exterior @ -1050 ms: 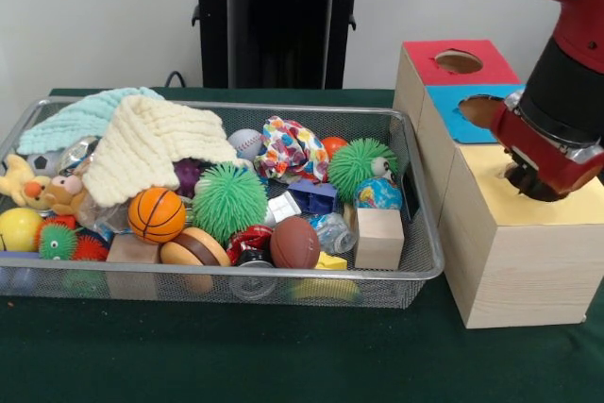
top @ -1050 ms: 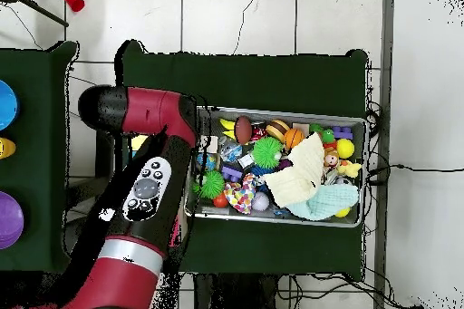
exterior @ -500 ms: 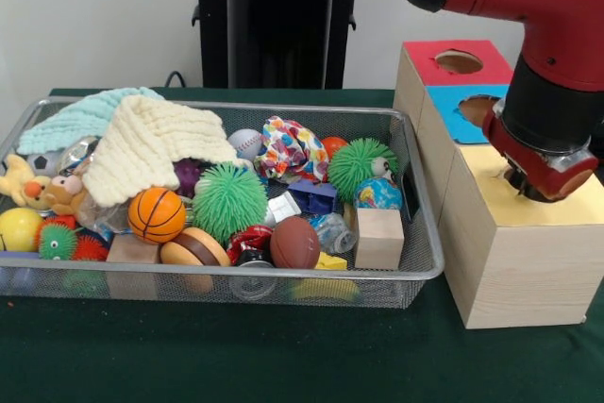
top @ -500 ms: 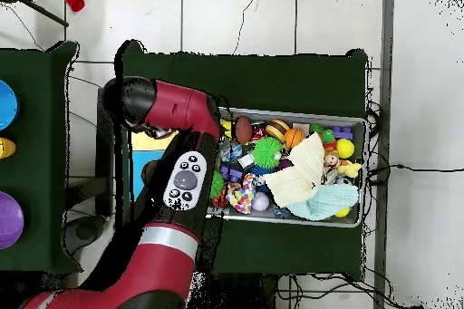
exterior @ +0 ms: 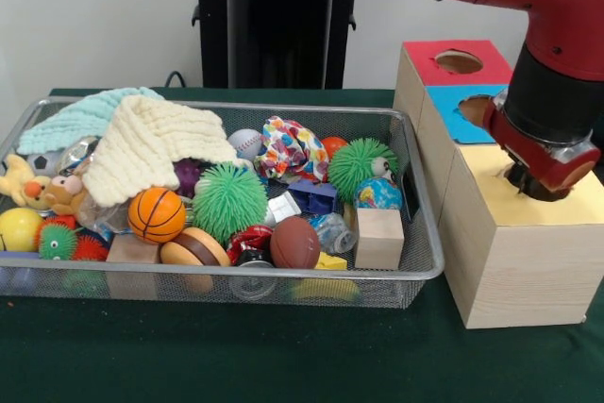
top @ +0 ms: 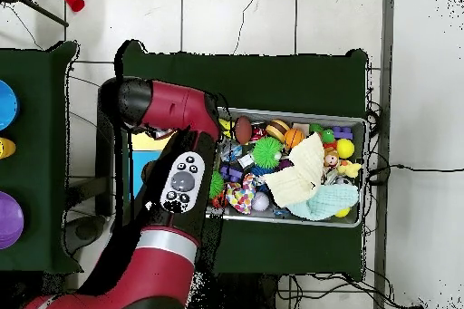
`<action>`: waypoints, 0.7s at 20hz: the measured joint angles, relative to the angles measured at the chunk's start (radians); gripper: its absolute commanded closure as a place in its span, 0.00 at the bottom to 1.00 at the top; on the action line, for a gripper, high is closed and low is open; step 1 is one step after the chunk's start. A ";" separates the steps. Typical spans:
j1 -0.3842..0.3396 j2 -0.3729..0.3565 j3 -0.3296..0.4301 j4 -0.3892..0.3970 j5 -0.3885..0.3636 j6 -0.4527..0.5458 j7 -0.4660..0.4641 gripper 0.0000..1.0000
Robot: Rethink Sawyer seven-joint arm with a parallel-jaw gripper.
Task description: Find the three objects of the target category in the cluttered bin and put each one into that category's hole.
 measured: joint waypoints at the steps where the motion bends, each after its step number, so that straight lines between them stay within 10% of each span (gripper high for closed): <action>1: 0.001 -0.002 0.000 0.000 -0.003 0.000 0.000 1.00; 14: 0.011 -0.038 0.000 0.000 -0.058 0.002 0.000 1.00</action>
